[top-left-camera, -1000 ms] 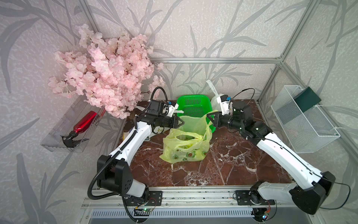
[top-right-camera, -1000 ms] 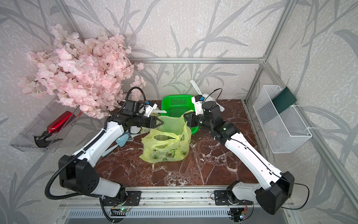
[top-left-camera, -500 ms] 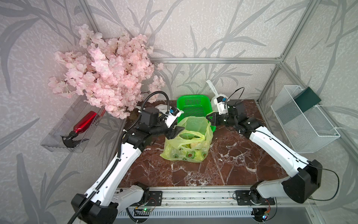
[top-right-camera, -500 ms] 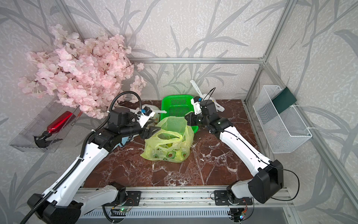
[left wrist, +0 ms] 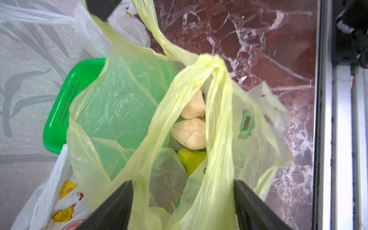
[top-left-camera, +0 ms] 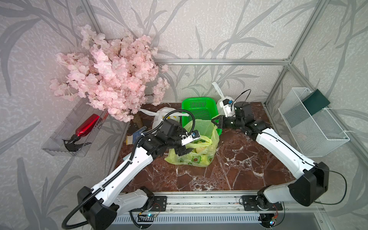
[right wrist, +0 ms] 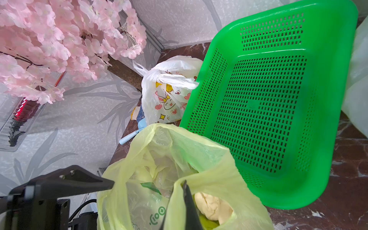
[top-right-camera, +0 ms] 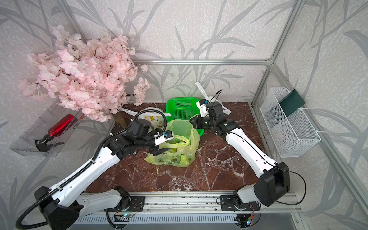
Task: Place the pears into plastic bags & tie knots
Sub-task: Tie the plastic bag at the center of the board.
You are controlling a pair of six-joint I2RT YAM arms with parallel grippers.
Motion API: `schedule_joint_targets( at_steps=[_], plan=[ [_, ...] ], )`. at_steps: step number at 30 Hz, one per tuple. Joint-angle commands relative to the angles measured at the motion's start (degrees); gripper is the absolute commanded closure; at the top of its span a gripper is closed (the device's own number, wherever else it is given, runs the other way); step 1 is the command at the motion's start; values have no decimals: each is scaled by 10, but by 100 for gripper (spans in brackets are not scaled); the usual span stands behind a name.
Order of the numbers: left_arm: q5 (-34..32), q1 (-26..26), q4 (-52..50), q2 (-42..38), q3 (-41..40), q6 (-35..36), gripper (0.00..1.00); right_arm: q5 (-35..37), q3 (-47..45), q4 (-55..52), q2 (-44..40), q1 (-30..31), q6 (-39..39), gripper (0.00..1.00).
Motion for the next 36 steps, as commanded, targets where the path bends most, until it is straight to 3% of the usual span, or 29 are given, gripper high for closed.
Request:
schedule_joint_targets(
  at_steps=[1, 3, 6, 7, 10, 12, 14, 15, 19, 21, 23, 25, 29, 32, 36],
  plan=[
    [-60, -8, -1, 32, 14, 63, 22, -20, 6, 9, 0, -2, 2, 100],
    [-64, -12, 24, 38, 10, 72, 25, -23, 4, 11, 0, -3, 3, 100],
    [-45, -14, 72, 40, -12, 63, 39, -27, 2, 13, 0, -4, 4, 100],
    [-44, -15, 83, 40, -16, 54, 49, -26, 2, 12, 0, -6, 4, 100],
    [-82, -15, 131, 31, -13, -32, 99, -23, 2, -2, -6, -21, -1, 100],
    [-114, -13, 180, 9, -11, -116, 100, -13, 0, -26, -16, -43, -9, 100],
    [-150, -4, 214, -8, 7, -269, 100, 11, 2, -71, -29, -69, -36, 100],
    [-124, 5, 203, -11, 16, -317, 100, 30, 5, -95, -34, -74, -54, 97],
    [-32, 12, 210, -18, 2, -425, 100, 78, 26, -166, -57, -73, -92, 64],
    [-20, 13, 218, -17, -1, -448, 100, 125, 47, -197, -72, -57, -101, 46],
    [-31, 23, 224, -18, -3, -476, 100, 191, 78, -234, -85, -23, -115, 38],
    [-30, 32, 230, -16, -4, -511, 100, 206, 96, -238, -95, 12, -108, 36],
    [-22, 34, 241, -14, -7, -562, 100, 131, 107, -170, -108, 69, -33, 32],
    [-36, 34, 230, -13, -8, -572, 100, 173, 146, -160, -100, 130, -34, 30],
    [-24, 34, 242, -16, -18, -575, 100, 163, 194, -154, -49, 171, -24, 30]
  ],
)
